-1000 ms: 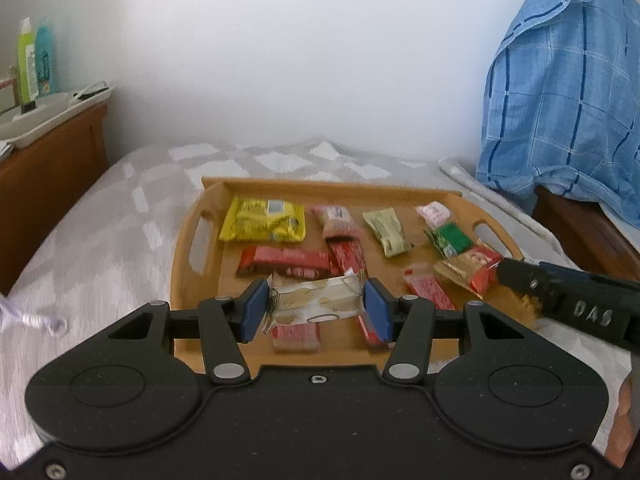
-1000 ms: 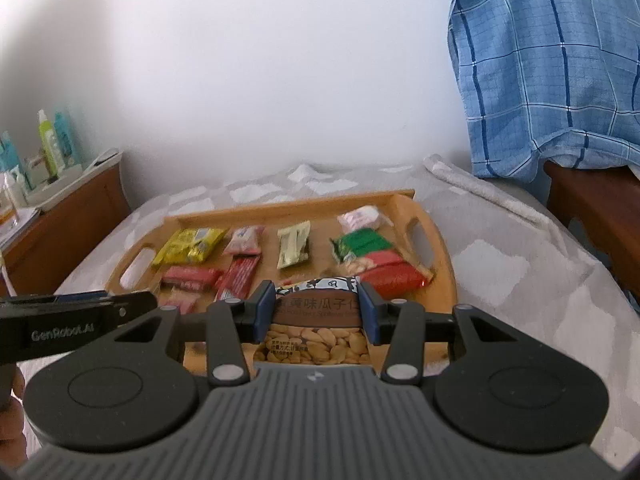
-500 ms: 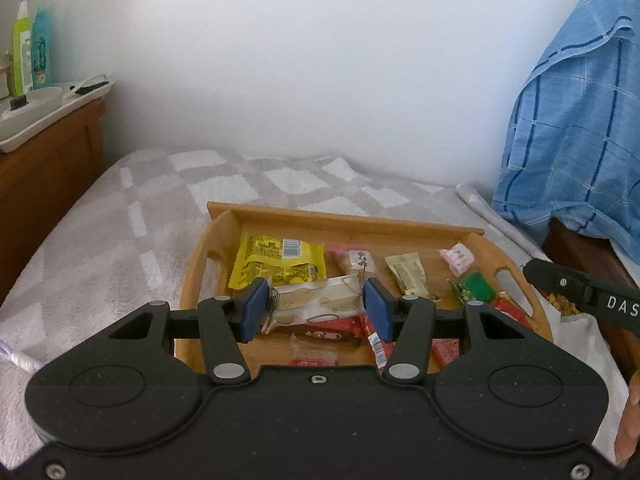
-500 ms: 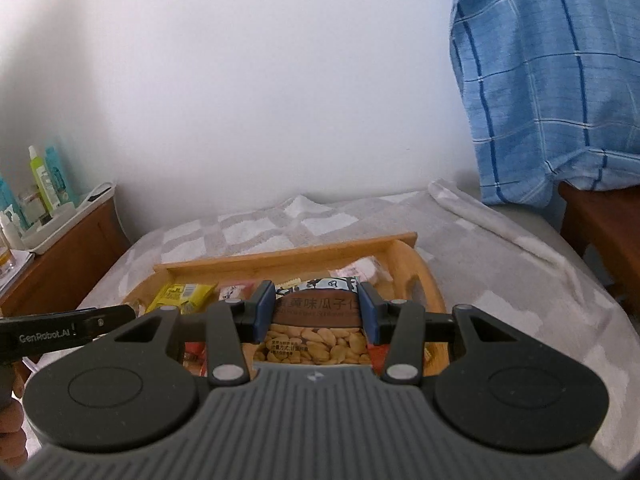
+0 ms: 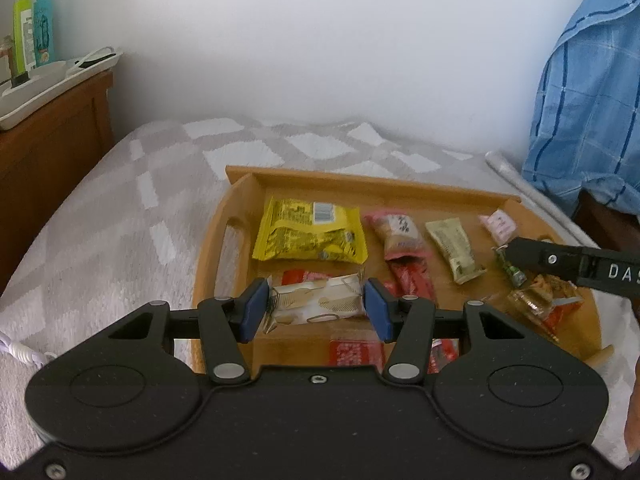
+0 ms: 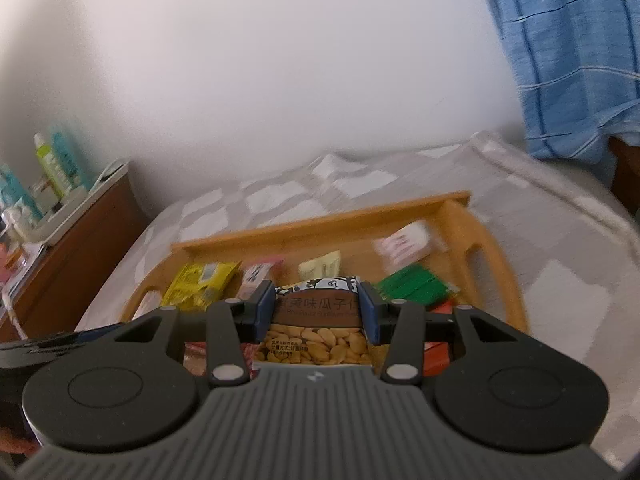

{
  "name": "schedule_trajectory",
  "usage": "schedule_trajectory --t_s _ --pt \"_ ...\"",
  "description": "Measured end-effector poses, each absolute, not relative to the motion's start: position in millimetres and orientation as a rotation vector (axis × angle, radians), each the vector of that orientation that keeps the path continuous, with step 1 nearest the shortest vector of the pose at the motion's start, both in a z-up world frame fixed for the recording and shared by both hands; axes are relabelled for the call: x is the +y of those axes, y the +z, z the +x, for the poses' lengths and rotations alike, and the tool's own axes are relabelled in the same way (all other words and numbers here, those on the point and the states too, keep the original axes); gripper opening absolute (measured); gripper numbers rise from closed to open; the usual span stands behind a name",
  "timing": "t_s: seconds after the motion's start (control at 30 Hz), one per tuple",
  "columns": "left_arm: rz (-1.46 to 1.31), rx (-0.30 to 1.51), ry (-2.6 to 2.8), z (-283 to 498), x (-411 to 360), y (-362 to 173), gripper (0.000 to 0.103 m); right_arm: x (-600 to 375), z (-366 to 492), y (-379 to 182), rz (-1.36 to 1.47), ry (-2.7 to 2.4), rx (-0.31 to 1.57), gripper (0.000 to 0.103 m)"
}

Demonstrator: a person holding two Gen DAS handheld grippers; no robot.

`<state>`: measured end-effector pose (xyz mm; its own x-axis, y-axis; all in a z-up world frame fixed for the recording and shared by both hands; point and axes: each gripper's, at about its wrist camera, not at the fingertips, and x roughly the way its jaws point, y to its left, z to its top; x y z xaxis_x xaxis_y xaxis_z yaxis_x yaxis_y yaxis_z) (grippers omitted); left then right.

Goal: Organize snacks
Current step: 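Carry the white-wrapped bar over the tray with the left tool while the right tool carries the peanut bar, then release the white-wrapped bar onto the tray with the left tool while the right tool releases the peanut bar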

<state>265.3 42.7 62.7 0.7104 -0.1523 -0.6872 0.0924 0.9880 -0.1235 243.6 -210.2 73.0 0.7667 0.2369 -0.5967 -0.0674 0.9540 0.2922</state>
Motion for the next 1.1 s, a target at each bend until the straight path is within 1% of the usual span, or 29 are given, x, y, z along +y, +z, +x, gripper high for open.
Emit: schedule_trajectory --t_s 0.37,1.1 --pt "-0.059 0.781 -0.143 270.6 38.0 50.0 0.051 -186.4 259.4 50.5 0.258 0.188 0.732 0.049" --pt "-0.08 0.765 -0.148 278.0 40.5 40.6 0.052 -172.4 269.3 40.4 0.165 0.166 0.726 0.049"
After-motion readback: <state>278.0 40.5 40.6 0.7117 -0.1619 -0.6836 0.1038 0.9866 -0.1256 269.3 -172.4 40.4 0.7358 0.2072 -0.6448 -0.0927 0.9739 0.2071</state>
